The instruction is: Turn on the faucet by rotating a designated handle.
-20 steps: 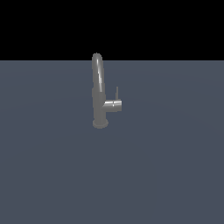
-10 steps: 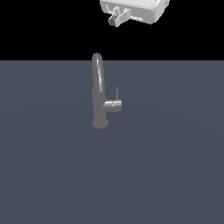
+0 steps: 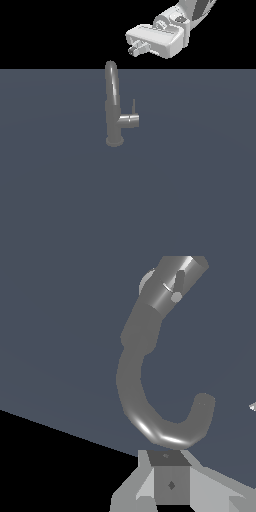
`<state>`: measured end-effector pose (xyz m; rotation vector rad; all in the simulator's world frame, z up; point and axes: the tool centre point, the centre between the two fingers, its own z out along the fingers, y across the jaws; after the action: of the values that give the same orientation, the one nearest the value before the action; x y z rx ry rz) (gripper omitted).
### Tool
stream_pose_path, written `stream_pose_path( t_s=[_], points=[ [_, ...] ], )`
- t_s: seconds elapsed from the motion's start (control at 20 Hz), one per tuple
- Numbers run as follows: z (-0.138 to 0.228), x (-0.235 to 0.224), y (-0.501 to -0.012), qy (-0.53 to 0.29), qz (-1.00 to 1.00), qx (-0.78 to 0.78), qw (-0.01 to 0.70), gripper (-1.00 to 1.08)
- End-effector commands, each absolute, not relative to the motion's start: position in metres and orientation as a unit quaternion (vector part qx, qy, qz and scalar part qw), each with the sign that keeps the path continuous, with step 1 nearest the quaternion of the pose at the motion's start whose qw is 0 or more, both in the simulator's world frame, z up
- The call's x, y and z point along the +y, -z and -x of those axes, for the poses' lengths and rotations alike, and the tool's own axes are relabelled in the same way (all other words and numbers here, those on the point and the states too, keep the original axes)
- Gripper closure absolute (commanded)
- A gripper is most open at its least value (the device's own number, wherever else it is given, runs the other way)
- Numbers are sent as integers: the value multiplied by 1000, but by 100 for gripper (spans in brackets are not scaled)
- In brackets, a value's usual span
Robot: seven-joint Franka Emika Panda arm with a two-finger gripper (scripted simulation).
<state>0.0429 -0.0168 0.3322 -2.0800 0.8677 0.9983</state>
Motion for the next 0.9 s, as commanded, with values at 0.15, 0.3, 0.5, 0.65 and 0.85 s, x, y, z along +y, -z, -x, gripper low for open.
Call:
stream_pose_path(
  t_s=[0.15,0.3,0.5,0.65,0.85],
  points=[
    [-64,-21,-295,-424,741,368,369,108],
    [-75,-23,-271,-447,706,388,389,108],
    [-87,-24,-239,-476,657,413,414,108],
    [-93,-23,-216,-494,621,430,430,108],
    [-98,-22,-190,-514,580,447,446,108]
  ],
)
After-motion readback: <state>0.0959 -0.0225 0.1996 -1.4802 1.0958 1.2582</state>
